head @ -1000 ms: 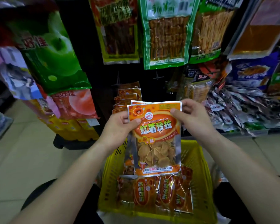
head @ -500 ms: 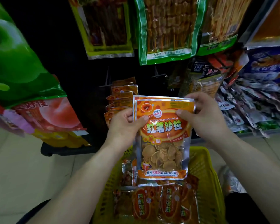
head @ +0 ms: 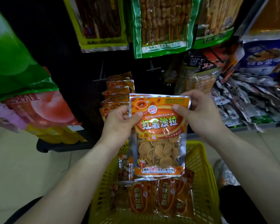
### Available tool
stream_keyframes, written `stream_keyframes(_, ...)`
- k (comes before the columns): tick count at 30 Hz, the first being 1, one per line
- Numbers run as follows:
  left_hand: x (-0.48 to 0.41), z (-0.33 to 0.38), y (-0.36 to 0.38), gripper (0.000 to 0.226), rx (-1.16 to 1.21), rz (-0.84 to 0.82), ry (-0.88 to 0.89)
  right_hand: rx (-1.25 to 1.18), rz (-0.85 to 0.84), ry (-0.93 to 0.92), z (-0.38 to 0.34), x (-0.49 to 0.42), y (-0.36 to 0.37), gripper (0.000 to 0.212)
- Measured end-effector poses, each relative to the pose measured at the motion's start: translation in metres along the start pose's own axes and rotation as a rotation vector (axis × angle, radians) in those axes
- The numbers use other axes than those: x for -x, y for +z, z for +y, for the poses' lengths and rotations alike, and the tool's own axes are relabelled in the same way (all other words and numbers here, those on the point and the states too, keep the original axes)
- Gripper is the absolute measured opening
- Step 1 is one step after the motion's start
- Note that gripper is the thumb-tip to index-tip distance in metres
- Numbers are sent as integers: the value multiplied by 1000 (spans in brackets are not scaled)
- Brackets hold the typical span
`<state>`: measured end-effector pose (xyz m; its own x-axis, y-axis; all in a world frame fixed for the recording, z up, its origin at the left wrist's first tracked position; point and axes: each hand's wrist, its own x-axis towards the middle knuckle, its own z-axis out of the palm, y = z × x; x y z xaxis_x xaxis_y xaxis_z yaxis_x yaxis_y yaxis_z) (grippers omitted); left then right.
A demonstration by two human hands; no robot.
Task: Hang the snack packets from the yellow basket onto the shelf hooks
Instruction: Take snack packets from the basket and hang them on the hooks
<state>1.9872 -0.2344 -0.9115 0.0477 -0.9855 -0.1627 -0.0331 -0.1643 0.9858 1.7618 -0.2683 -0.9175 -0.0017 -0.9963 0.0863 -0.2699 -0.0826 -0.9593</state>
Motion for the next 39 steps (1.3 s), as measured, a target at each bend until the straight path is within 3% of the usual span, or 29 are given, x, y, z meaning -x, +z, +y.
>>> stream_keyframes(9, -1, -1, -2, 11, -83, 11, 25, 106, -75, 17, -1, -3, -1, 17)
stream_keyframes(15, -4, -5, 2, 15, -172, -39, 56, 588, -213, -149, -13, 2, 0, 31)
stream_keyframes(18, 0, -10, 8, 18, -187, -70, 71, 552, -351, -188, -16, 8, 6, 20)
stream_keyframes(22, 2, -8, 3, 32, -200, -208, 31, 482, -287, -205, -8, 1, -1, 17)
stream_keyframes(25, 1, -10, -12, 16, -326, -356, -74, 318, -254, -122, -1, -5, -14, 15)
stream_keyframes(27, 3, -12, -17, 10, -422, -397, -26, 317, -250, -124, 4, -6, -17, 13)
stream_keyframes(33, 5, -14, -20, 23, -511, -226, 70, 416, -270, -168, 7, -7, -11, 18)
stream_keyframes(36, 1, -8, -26, 8, -457, -146, 44, 438, -311, -189, 3, -9, -11, 21)
stream_keyframes(39, 0, -6, -33, 15, -490, -119, 92, 508, -356, -212, -1, -9, -10, 29)
